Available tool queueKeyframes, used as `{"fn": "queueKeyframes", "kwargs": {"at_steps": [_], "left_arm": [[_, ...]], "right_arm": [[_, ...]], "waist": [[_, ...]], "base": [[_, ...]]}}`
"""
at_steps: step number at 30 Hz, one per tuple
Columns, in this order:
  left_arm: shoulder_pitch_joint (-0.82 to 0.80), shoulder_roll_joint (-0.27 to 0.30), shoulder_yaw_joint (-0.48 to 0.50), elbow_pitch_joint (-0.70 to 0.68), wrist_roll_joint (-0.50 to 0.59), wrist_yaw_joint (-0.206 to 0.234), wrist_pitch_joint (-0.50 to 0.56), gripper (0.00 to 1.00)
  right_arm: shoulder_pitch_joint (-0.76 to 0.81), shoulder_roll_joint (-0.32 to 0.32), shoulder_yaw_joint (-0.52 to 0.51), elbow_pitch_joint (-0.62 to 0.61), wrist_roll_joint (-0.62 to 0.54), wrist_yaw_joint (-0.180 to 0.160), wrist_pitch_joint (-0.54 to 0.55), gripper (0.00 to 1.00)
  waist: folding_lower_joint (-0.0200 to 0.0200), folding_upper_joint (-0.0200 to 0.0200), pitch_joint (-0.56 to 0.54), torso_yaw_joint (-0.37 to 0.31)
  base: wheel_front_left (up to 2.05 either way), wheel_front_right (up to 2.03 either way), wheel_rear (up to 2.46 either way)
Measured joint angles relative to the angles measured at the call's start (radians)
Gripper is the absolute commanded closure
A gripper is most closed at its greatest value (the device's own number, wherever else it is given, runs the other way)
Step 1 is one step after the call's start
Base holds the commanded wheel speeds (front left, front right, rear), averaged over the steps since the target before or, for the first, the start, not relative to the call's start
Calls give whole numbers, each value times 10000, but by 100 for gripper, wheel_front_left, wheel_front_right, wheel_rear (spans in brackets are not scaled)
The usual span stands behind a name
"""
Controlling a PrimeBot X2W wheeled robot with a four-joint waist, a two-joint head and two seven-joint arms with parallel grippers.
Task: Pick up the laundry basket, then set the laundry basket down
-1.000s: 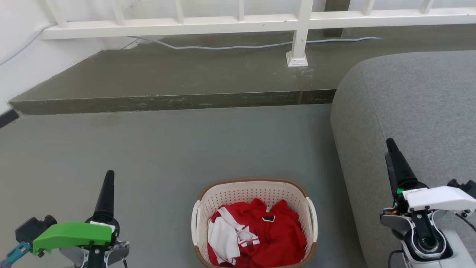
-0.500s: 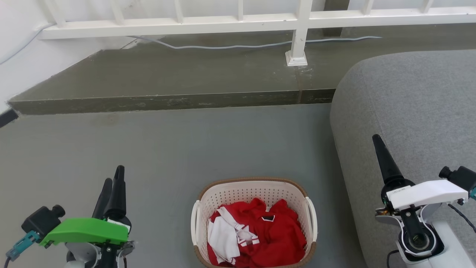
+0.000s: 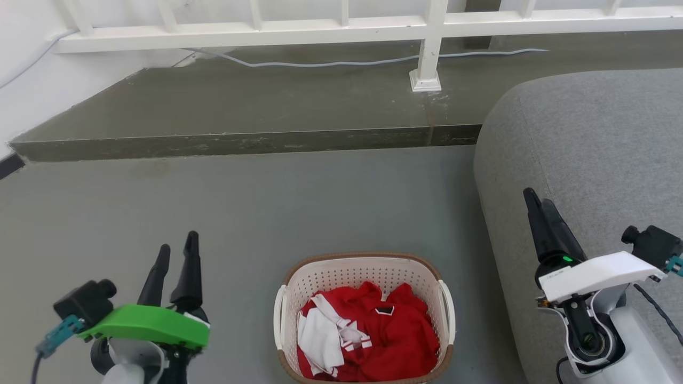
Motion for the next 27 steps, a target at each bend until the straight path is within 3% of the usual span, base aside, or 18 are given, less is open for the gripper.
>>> {"fn": "queueKeyframes", "kwargs": {"at_steps": [27], "left_arm": [[-304,0,-792,-163,3751,357,-892,0]], "right_arm": [[-256,-100,451,153,-4247,-293,-853,0]], "waist": [[0,0,120,29]], "base": [[0,0,0]]}}
